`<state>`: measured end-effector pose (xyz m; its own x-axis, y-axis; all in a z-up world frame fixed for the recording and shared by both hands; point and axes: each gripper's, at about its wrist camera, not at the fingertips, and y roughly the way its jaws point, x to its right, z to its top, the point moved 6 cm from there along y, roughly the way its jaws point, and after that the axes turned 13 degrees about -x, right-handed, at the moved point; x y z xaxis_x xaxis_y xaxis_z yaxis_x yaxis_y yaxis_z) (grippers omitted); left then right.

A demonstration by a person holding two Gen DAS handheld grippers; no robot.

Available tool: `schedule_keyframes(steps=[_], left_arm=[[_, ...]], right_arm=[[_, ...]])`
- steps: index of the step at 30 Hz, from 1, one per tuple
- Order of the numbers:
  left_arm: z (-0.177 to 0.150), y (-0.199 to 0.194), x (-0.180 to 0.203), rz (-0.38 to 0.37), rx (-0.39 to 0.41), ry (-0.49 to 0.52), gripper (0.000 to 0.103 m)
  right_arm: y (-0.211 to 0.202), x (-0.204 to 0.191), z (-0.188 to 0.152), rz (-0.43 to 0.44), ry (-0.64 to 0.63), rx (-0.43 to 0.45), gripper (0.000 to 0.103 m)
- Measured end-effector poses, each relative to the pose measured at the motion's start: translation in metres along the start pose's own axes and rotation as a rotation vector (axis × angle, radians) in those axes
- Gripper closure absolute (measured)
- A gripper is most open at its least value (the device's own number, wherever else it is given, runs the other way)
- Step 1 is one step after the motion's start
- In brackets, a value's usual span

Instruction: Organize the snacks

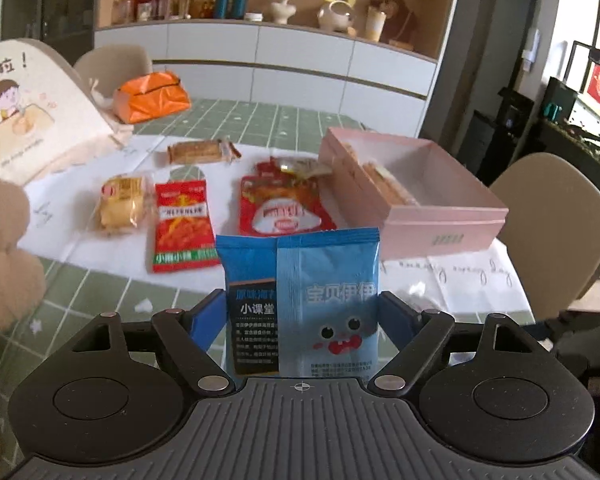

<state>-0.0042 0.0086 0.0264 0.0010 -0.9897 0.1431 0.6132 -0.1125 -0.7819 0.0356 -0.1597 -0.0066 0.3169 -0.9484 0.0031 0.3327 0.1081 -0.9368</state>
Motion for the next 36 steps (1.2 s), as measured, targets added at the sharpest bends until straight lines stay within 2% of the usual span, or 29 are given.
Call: schedule_keyframes(steps=[4, 11, 15, 17, 21, 23, 24, 28, 31, 34, 36], left_arm=[[-0.012, 0.012, -0.002, 0.001, -0.081, 0.010, 0.017], [-0.025, 0.037, -0.006, 0.055, -0.237, 0.030, 0.017], [-0.028, 0.040, -0.001, 0.074, -0.289, 0.097, 0.016], [-0.029, 0.041, 0.001, 0.073, -0.322, 0.123, 0.016], [-0.031, 0.046, 0.002, 0.063, -0.402, 0.168, 0.011], [-0.032, 0.047, 0.005, 0.070, -0.423, 0.200, 0.010], [-0.031, 0.048, 0.005, 0.072, -0.432, 0.204, 0.010], [-0.025, 0.052, 0.005, 0.077, -0.381, 0.194, 0.013], [-0.017, 0.049, 0.000, 0.027, -0.340, 0.102, 0.014], [-0.001, 0.029, 0.002, -0.056, -0.225, 0.031, 0.015], [0.012, 0.009, 0.008, -0.071, -0.124, 0.039, 0.015]], right_arm=[[0.000, 0.000, -0.001, 0.001, -0.002, 0.004, 0.000], [0.001, -0.002, 0.001, 0.001, -0.005, 0.003, 0.000], [0.003, -0.003, 0.009, 0.016, -0.030, -0.014, 0.001], [0.004, -0.007, 0.019, 0.026, -0.057, -0.008, 0.007], [0.006, -0.017, 0.041, 0.043, -0.099, 0.005, 0.029], [0.006, -0.018, 0.050, 0.043, -0.109, 0.008, 0.046], [0.006, -0.019, 0.054, 0.046, -0.115, 0.003, 0.065], [-0.002, -0.012, 0.056, 0.094, -0.095, -0.034, 0.068], [-0.016, -0.004, 0.051, 0.091, -0.086, -0.019, 0.068], [-0.030, 0.006, 0.047, 0.073, -0.077, 0.006, 0.068], [-0.038, 0.012, 0.046, 0.063, -0.068, 0.021, 0.068]])
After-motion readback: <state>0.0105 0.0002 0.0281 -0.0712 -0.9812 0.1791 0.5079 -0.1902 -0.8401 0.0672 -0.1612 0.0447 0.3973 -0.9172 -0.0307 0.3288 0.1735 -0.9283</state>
